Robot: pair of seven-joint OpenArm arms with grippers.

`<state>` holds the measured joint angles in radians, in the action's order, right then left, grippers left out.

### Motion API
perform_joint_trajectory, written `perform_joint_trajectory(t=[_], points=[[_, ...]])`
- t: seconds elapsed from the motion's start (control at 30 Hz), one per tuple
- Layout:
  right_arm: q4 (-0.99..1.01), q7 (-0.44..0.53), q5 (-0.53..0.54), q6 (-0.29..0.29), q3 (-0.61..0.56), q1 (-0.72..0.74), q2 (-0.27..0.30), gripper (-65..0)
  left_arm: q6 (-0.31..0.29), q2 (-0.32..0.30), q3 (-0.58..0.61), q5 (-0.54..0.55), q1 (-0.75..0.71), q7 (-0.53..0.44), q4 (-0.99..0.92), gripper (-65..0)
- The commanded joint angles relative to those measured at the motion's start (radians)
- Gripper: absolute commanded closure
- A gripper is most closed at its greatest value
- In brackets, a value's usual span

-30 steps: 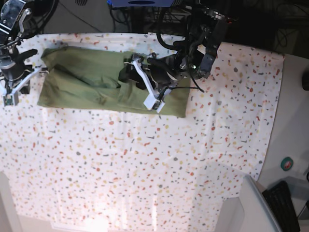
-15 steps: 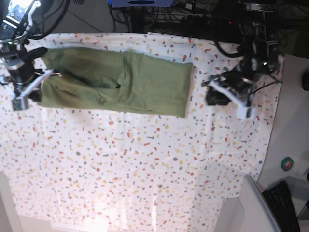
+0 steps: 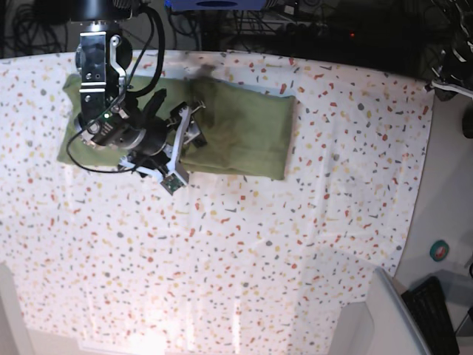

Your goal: Layout the t-shirt on the table in an organized manner, then fold the t-shirt properly

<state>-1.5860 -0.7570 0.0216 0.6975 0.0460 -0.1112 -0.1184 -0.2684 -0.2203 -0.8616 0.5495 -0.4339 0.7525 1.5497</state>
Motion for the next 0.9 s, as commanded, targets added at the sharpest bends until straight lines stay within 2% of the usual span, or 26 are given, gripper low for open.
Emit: perform_joint_trajectory(t=[0.0, 0.47, 0.5, 0.57, 0.67, 0.7, 0.87], points=[[0.013, 0.023, 0.015, 0.001, -0.001, 0.032, -0.004, -36.2, -0.004, -0.014, -0.008, 0.008, -0.004, -0.018, 0.011, 0.0], [0.253, 0.024, 0.011, 0.001, 0.004, 0.156, 0.0, -35.7, -0.004, -0.009, -0.003, 0.008, 0.005, -0.015, 0.011, 0.0], [0.261, 0.026, 0.011, 0.001, 0.004, 0.158, 0.001, -33.8, -0.004, -0.009, -0.003, 0.008, 0.005, -0.015, 0.011, 0.0], [0.264, 0.041, 0.011, 0.001, 0.004, 0.161, 0.001, -24.6, -0.004, -0.009, -0.003, 0.007, 0.005, -0.015, 0.011, 0.0], [0.266, 0.066, 0.011, 0.001, 0.004, 0.161, 0.001, -2.0, -0.004, -0.011, -0.003, 0.007, 0.005, -0.015, 0.011, 0.0], [0.266, 0.064, 0.011, 0.001, 0.004, 0.164, 0.001, 0.0, -0.004, -0.011, -0.003, 0.007, 0.005, -0.015, 0.011, 0.0], [0.263, 0.066, 0.011, 0.001, 0.004, 0.166, 0.012, 0.0, -0.004, -0.011, -0.003, 0.007, 0.007, -0.015, 0.01, 0.0]])
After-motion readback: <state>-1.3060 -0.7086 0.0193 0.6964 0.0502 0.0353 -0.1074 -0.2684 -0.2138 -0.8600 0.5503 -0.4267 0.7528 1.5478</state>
